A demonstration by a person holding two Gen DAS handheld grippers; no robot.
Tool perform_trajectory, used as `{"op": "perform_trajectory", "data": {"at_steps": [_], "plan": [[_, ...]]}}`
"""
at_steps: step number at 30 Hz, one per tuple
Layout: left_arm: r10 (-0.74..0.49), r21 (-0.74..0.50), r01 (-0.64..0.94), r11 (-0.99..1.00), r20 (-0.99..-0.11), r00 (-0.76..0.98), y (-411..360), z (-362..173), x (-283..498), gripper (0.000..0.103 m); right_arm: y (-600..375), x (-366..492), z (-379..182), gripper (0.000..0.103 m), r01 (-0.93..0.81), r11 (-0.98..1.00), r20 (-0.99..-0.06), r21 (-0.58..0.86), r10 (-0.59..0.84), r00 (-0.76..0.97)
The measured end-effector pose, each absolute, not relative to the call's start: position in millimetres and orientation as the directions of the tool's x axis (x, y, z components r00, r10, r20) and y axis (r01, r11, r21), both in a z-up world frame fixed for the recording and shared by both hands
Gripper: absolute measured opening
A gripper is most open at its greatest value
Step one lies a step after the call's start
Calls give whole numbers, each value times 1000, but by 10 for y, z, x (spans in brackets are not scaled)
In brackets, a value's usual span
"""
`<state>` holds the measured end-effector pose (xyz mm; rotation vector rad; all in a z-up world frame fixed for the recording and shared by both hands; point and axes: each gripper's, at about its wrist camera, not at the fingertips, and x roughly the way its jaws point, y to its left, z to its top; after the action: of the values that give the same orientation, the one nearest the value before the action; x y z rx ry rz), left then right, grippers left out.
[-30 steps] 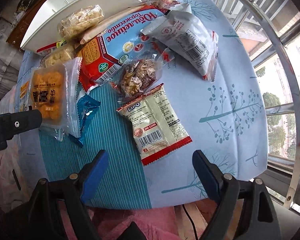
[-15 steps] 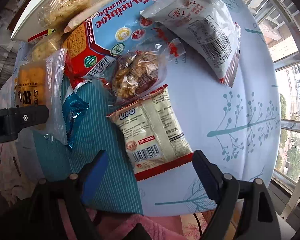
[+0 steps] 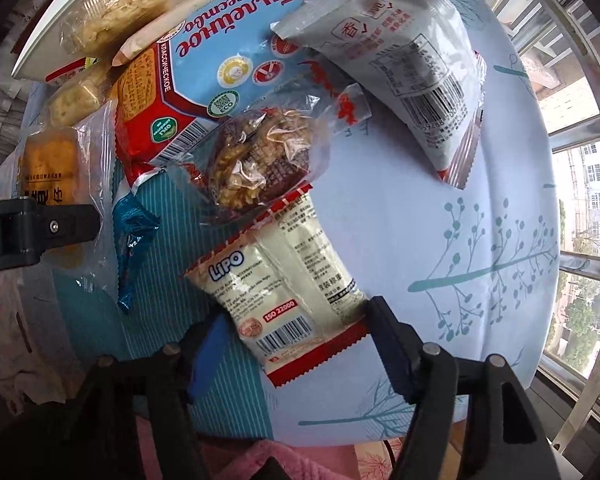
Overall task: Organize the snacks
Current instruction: 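Lower the left tool onto the orange cookie bag while the right tool reaches the white LIPO bag, then close the left tool on the cookie bag while the right tool closes on the LIPO bag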
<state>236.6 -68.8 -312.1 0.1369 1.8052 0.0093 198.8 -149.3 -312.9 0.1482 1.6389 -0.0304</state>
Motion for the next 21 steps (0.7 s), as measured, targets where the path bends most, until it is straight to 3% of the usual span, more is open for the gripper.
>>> {"op": "perform_trajectory", "data": {"at_steps": [6,9,17,21], "plan": [[98,82,81,993,-971,-220,-698,-3138,2401,102,-1445,2001,-2981,59,105,993,-997,60,64,-38],[90,75,77,994,-974,-209,-664,-3108,2371,97,-1435,1988,-2955,56,108,992,-998,59,62,-29],[54,37,95,995,-981,-185,-531,-2993,2316,83,-1332,1833,-2806,54,132,989,-997,71,73,-8],[55,36,109,993,-983,-177,-416,-2924,2263,81,-1222,1736,-2746,54,144,987,-998,67,65,15]]}}
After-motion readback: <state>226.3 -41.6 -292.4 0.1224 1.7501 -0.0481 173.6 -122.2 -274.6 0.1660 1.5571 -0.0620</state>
